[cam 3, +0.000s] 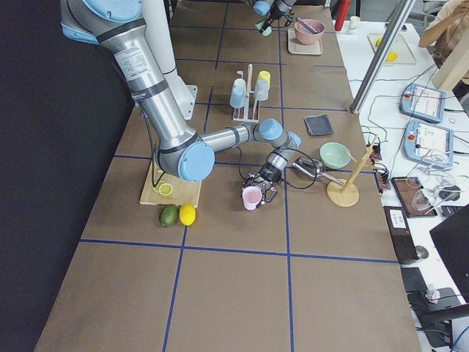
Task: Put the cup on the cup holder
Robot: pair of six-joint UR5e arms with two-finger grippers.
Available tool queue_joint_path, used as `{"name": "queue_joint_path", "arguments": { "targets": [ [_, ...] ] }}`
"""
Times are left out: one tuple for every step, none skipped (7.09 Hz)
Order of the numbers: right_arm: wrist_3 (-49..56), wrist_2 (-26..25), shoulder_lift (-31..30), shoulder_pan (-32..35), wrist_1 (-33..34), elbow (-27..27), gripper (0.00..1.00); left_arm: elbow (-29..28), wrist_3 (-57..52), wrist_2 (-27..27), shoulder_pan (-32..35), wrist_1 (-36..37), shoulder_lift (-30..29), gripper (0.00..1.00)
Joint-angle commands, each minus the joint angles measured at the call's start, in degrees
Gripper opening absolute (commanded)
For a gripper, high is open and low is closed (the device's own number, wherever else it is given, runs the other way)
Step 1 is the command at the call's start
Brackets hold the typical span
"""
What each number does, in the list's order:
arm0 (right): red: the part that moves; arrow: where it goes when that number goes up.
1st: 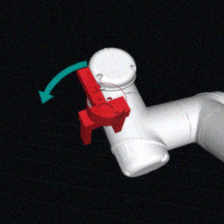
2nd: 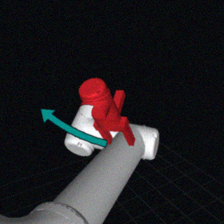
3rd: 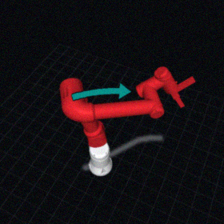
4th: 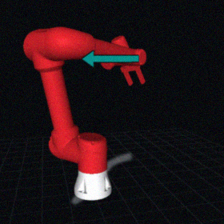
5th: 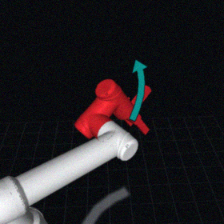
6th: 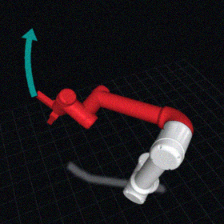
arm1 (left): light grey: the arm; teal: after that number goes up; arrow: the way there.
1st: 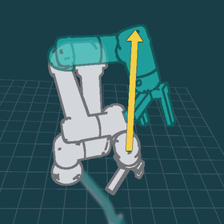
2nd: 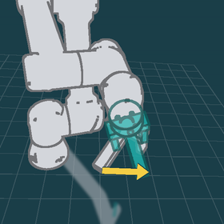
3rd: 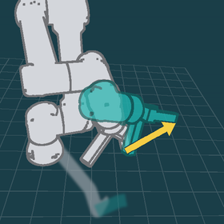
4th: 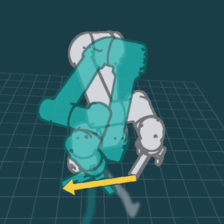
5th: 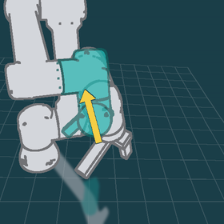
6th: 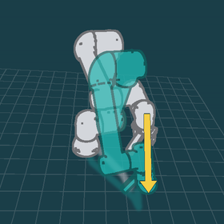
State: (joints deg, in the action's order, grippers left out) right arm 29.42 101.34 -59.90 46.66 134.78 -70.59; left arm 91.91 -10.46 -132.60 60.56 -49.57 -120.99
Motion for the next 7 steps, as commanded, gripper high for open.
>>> {"name": "queue_joint_path", "arguments": {
  "targets": [
    [0.63,-0.09,0.66,2.53,1.19,-0.95,0.0,1.86,0.53,-0.29,-0.53,-12.61,-1.18,0.06],
    [0.63,0.08,0.67,5.16,1.53,-5.39,0.0,3.78,0.53,-0.55,-0.53,-18.05,-0.75,0.05],
    [0.37,0.43,0.41,5.97,1.28,-10.48,0.0,5.28,0.53,-0.55,-0.53,-24.11,-0.65,0.05],
    [-0.15,1.48,0.75,6.07,0.58,-14.36,0.0,5.82,3.84,-0.47,-0.71,-33.3,-0.57,0.05],
    [-0.33,6.19,0.75,6.24,-1.08,-19.88,0.0,7.13,7.61,-0.12,-0.88,-40.97,0.22,0.05],
    [-0.33,12.41,-0.29,7.72,-6.75,-24.81,0.01,7.84,7.82,0.06,-0.45,-48.53,1.18,0.05],
    [-0.33,20.83,-3.52,11.13,-13.51,-29.91,0.01,9.76,9.39,0.06,-0.36,-55.13,2.15,0.05]
  ]
}}
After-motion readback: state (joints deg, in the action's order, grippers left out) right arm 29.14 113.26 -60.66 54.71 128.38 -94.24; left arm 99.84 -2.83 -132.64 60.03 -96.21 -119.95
